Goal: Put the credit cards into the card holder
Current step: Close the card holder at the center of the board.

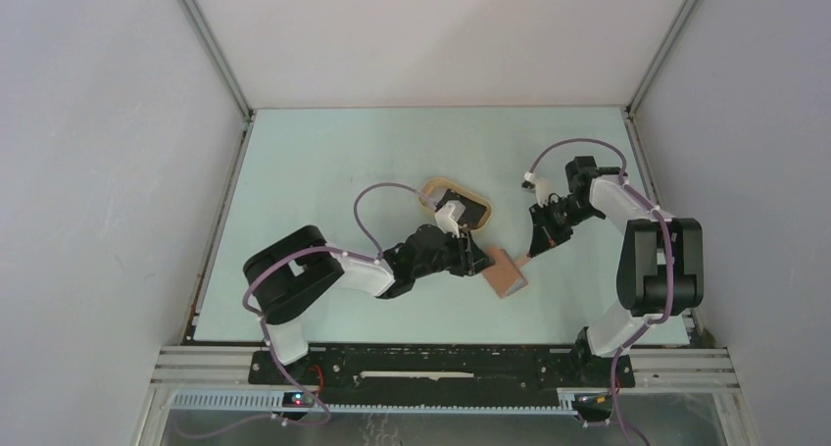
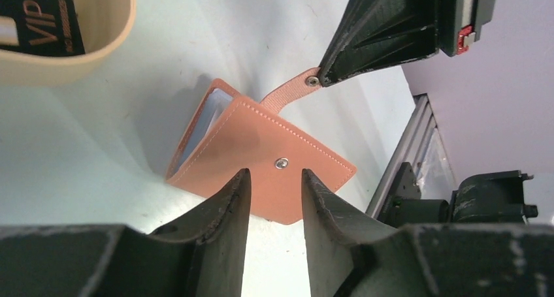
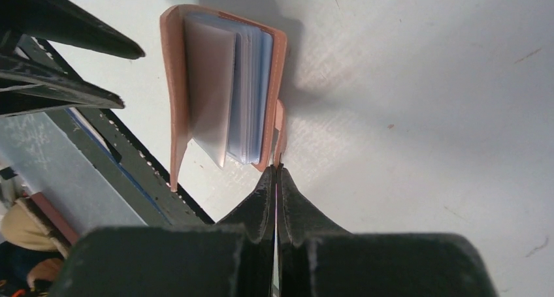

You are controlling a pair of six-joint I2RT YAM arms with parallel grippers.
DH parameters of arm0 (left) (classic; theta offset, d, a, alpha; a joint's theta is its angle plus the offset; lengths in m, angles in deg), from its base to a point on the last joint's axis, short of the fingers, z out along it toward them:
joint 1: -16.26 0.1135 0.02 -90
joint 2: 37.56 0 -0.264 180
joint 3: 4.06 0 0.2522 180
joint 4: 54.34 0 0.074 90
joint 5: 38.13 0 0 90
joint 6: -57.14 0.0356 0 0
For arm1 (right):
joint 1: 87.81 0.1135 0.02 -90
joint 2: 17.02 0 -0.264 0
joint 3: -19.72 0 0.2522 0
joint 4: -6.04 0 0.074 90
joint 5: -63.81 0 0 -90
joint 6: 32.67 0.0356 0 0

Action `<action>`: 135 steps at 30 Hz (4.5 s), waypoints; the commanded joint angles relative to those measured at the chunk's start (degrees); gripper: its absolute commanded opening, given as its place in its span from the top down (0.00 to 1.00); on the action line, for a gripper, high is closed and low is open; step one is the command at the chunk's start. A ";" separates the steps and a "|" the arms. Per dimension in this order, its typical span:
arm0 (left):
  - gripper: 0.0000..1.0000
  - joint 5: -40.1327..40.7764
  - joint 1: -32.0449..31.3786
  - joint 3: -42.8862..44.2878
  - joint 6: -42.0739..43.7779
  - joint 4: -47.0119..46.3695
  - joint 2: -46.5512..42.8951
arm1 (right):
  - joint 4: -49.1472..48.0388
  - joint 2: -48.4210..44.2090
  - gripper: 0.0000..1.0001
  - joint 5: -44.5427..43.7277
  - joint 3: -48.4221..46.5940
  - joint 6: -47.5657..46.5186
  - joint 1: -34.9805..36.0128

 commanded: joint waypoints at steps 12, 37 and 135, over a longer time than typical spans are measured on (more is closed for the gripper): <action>0.65 0.55 1.05 5.39 17.04 10.09 -0.76 | -6.64 -5.72 1.00 -6.79 -0.82 -2.54 11.42; 0.91 -4.88 2.81 7.03 10.25 6.26 7.80 | -8.28 -7.34 1.00 -2.43 1.99 -6.46 15.55; 1.00 -13.56 6.37 -0.84 0.48 -16.18 11.63 | -9.87 5.98 1.00 -17.53 1.97 -6.26 27.14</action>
